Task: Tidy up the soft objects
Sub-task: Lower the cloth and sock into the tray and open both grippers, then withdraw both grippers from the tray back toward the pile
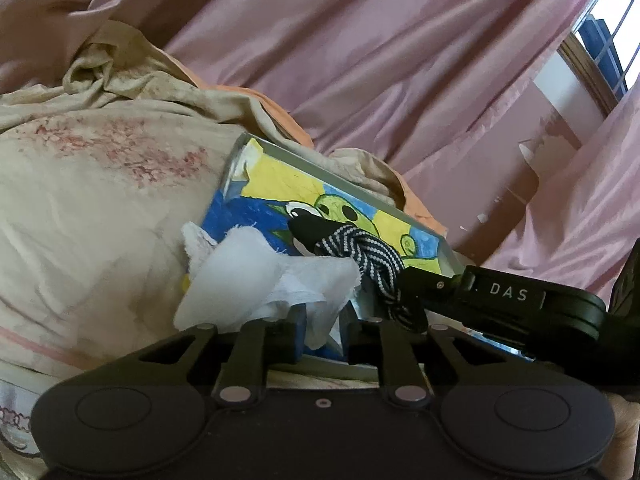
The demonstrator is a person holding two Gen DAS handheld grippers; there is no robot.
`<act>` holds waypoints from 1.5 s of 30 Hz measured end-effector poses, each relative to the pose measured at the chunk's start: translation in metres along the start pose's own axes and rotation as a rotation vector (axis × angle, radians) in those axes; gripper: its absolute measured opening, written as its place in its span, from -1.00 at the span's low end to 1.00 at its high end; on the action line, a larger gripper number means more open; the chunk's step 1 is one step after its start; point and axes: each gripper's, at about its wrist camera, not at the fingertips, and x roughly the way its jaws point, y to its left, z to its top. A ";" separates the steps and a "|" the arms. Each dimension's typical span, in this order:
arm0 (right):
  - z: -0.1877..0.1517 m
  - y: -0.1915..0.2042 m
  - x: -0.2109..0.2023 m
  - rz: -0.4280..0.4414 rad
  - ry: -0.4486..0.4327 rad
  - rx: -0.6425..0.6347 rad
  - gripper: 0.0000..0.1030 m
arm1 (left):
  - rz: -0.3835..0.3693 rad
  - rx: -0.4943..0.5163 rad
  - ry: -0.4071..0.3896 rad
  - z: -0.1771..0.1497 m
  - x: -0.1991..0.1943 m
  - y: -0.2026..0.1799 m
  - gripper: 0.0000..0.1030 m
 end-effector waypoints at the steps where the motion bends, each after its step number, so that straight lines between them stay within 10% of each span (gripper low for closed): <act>1: 0.000 -0.003 -0.002 0.001 -0.002 0.003 -0.40 | -0.004 -0.001 0.002 0.000 0.000 -0.001 -0.54; 22: 0.001 -0.027 -0.118 0.091 -0.161 -0.047 0.82 | 0.005 0.012 0.023 -0.007 -0.039 -0.041 0.18; 35: -0.014 -0.047 -0.234 0.153 -0.273 -0.079 0.99 | 0.042 0.129 -0.154 -0.023 -0.116 -0.094 0.94; 45: -0.045 -0.071 -0.321 0.134 -0.368 -0.075 0.99 | 0.064 0.232 -0.282 -0.051 -0.169 -0.136 0.98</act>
